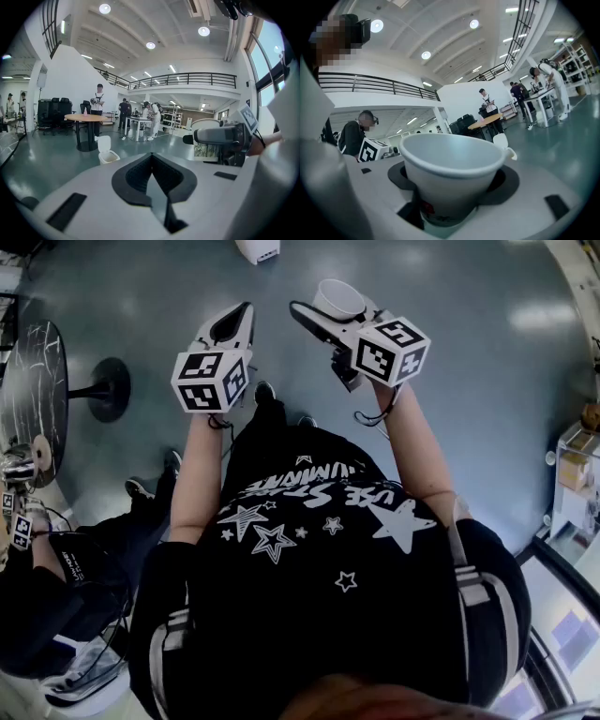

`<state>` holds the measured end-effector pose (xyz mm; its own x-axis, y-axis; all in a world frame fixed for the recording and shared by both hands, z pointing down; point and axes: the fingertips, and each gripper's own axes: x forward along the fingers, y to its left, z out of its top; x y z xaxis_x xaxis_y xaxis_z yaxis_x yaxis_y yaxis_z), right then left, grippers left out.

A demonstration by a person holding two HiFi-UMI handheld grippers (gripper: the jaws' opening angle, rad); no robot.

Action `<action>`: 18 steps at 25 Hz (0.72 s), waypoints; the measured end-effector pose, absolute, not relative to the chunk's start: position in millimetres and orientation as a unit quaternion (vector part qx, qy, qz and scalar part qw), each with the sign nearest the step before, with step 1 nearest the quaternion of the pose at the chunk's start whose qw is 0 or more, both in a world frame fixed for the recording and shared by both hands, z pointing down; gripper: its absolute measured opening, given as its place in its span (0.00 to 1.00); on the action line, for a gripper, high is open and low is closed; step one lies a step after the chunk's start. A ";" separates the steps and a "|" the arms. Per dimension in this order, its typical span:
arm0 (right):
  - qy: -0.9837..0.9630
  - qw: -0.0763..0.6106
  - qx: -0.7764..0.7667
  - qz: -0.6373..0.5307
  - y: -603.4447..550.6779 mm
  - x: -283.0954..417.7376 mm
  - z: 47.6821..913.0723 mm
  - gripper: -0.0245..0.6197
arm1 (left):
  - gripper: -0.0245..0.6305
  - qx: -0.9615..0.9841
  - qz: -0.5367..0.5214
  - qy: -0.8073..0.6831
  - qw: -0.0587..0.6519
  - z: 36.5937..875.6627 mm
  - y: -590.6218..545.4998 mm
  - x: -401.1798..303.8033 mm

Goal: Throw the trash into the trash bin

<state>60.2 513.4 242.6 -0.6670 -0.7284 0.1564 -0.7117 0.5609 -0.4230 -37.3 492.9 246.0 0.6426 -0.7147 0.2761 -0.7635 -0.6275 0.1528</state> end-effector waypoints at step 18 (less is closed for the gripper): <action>0.876 -0.002 -0.422 -0.235 479.8 58.9 256.7 0.56 | 0.05 0.907 0.079 -0.392 0.130 252.3 457.8 -41.5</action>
